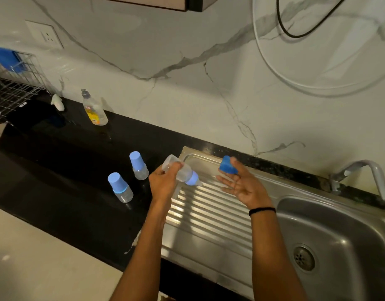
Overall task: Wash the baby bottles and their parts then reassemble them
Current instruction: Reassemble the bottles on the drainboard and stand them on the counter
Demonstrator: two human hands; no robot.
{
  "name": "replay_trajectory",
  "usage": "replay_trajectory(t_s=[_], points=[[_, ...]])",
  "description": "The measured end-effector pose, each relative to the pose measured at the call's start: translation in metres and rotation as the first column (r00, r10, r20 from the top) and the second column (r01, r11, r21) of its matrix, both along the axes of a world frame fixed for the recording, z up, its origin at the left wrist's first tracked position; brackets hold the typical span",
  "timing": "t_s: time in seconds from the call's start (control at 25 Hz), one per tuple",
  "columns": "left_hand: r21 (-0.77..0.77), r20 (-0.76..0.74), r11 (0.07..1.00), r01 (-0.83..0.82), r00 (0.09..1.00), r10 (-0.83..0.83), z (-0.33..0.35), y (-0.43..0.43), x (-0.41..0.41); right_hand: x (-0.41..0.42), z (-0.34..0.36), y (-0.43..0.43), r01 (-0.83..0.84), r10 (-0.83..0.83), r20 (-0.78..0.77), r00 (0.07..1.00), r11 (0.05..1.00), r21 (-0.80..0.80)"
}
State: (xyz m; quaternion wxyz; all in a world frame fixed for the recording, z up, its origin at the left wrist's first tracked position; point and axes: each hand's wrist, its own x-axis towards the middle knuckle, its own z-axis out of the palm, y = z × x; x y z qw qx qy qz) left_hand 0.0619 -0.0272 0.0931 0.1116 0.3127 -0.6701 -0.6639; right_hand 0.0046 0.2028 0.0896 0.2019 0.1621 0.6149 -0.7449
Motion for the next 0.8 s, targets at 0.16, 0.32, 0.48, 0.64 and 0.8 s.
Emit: replay_trajectory(t_s=[0.16, 0.32, 0.48, 0.64, 0.8], points=[[-0.14, -0.039, 0.982, -0.125, 0.992, 0.12, 0.003, 0.009, 0.004, -0.003, 0.0, -0.004, 0.184, -0.181, -0.08, 0.98, 0.983, 0.023], [-0.158, -0.036, 0.985, -0.067, 0.997, 0.062, -0.004, 0.015, 0.001, -0.001, -0.003, -0.013, 0.238, -0.237, -0.029, 0.971, 0.971, 0.025], [0.008, -0.041, 0.997, -0.082, 0.996, 0.083, -0.005, 0.017, -0.001, 0.002, 0.0, -0.017, 0.218, -0.213, -0.057, 0.975, 0.971, 0.098], [0.507, 0.049, 0.848, -0.155, 0.987, 0.152, 0.006, 0.007, -0.002, 0.005, 0.006, -0.013, 0.033, -0.041, -0.066, 0.997, 0.993, -0.113], [0.767, 0.05, 0.626, -0.14, 0.986, 0.16, 0.008, 0.001, 0.002, 0.007, 0.004, -0.015, -0.118, 0.126, -0.238, 0.963, 0.992, 0.048]])
